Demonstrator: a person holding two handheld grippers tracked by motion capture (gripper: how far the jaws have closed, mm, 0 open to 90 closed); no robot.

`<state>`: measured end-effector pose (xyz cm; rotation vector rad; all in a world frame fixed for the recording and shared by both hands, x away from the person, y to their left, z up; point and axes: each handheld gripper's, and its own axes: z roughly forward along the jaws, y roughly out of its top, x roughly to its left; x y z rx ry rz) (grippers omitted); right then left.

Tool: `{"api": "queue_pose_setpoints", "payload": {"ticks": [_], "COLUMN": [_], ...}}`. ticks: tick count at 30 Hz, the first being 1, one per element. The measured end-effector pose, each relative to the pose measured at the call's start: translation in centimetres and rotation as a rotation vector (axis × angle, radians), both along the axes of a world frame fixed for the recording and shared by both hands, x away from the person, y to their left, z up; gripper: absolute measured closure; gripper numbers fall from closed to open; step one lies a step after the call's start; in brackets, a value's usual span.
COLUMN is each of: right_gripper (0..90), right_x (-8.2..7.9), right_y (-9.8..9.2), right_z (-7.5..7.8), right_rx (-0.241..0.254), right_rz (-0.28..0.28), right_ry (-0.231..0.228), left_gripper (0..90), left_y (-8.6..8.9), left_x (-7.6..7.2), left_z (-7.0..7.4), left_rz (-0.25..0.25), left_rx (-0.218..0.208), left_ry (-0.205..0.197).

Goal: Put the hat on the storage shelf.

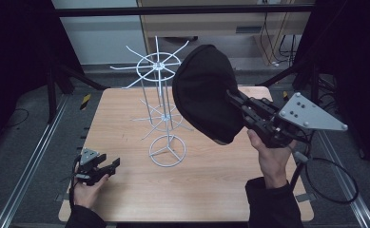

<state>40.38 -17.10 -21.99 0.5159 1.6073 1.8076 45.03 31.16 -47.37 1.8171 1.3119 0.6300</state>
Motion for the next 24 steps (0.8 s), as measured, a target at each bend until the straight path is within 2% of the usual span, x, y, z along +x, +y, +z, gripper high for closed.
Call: {"api": "queue_pose_setpoints", "payload": {"ticks": [6, 16, 24], "right_gripper": [84.5, 79.6, 77.5], "right_x": [0.7, 2.0, 2.6], "right_y": [0.6, 1.2, 1.9], "right_z": [-1.6, -5.0, -6.4], "right_rx": [-0.004, -0.02, -0.045], "right_rz": [0.002, 0.009, 0.01], "right_ry": [0.036, 0.131, 0.174], "left_gripper": [36.0, 36.0, 36.0], "left_y": [-0.1, -0.1, -0.1], "left_x": [0.0, 0.0, 0.0], "left_z": [0.0, 0.0, -0.1], "left_rz": [0.002, -0.002, -0.001], "left_rx": [-0.002, 0.004, 0.004], "left_ry": [-0.001, 0.004, 0.003]}}
